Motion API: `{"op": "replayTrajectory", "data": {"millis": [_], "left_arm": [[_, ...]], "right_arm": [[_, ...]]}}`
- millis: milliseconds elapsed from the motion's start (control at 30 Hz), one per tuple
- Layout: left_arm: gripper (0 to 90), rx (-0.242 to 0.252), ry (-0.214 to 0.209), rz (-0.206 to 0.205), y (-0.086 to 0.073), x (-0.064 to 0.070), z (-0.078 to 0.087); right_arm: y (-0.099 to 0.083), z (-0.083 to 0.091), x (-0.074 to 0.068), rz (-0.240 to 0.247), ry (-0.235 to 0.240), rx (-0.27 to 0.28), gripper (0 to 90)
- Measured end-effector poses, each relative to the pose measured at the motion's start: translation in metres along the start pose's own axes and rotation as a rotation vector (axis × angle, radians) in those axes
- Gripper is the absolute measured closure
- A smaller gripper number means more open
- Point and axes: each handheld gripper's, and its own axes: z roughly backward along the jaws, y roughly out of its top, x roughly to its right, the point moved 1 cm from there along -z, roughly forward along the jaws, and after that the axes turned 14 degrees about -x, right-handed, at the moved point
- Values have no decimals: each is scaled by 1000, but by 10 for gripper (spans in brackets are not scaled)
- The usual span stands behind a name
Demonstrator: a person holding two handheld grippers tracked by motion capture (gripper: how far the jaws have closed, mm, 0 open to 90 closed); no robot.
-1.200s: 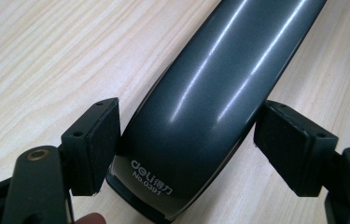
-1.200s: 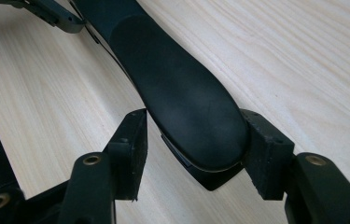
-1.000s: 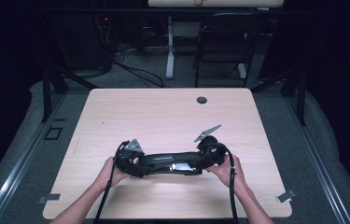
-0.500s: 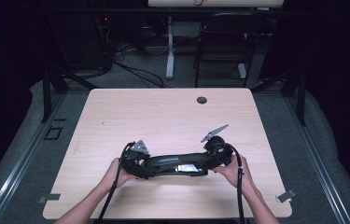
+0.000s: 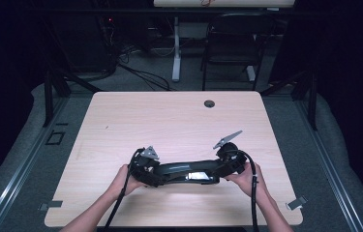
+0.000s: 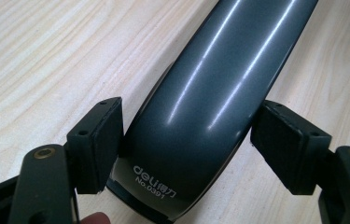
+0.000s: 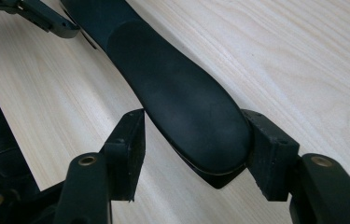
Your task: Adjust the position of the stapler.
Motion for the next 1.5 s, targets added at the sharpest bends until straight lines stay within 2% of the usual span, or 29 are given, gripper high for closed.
{"op": "replayTrajectory", "data": {"millis": [167,467,533,567,633,667,700,733,767,800,833,900,1000,1033,1167,1200,1267,1333,1500], "left_arm": [[268,1,-4,5,0,2,0],[283,-13,-12,-17,3,4,1],[286,-7,-13,-25,3,3,3],[289,13,-7,-24,2,4,8],[213,20,6,-22,3,5,10],[213,28,16,-15,2,5,13],[153,48,32,-1,1,6,16],[141,48,32,-1,1,6,16],[116,59,41,10,0,6,18],[95,59,41,10,0,6,18],[82,71,51,20,0,7,20],[69,76,58,24,0,7,21],[40,98,82,36,0,12,26],[42,123,107,36,0,18,31],[45,153,129,32,0,29,38],[50,168,135,29,0,32,39],[58,183,131,25,0,39,42],[76,197,130,16,2,43,43],[199,222,131,1,6,56,41]], "right_arm": [[-1,1,0,4,4,-6,428],[-3,1,0,0,10,-2,424],[-4,1,0,-13,11,0,419],[-4,1,-2,-24,-2,-1,407],[-5,2,-3,-31,-17,0,382],[-7,3,-4,-40,-28,10,356],[-11,6,-5,-49,-52,17,290],[-11,6,-5,-49,-52,17,290],[-17,8,-4,-90,-81,40,196],[-17,8,-4,-90,-81,40,196],[-24,10,-3,-123,-75,50,194],[-27,9,-3,-135,-65,62,194],[-37,5,-8,-181,-75,42,250],[-39,4,-10,-184,-76,39,265],[-44,3,-16,-184,-104,51,350],[-46,5,-17,-174,-111,64,417],[-46,5,-17,-174,-116,70,430],[-46,6,-16,-180,-107,91,489],[-48,1,-15,-190,-119,91,630]]}}
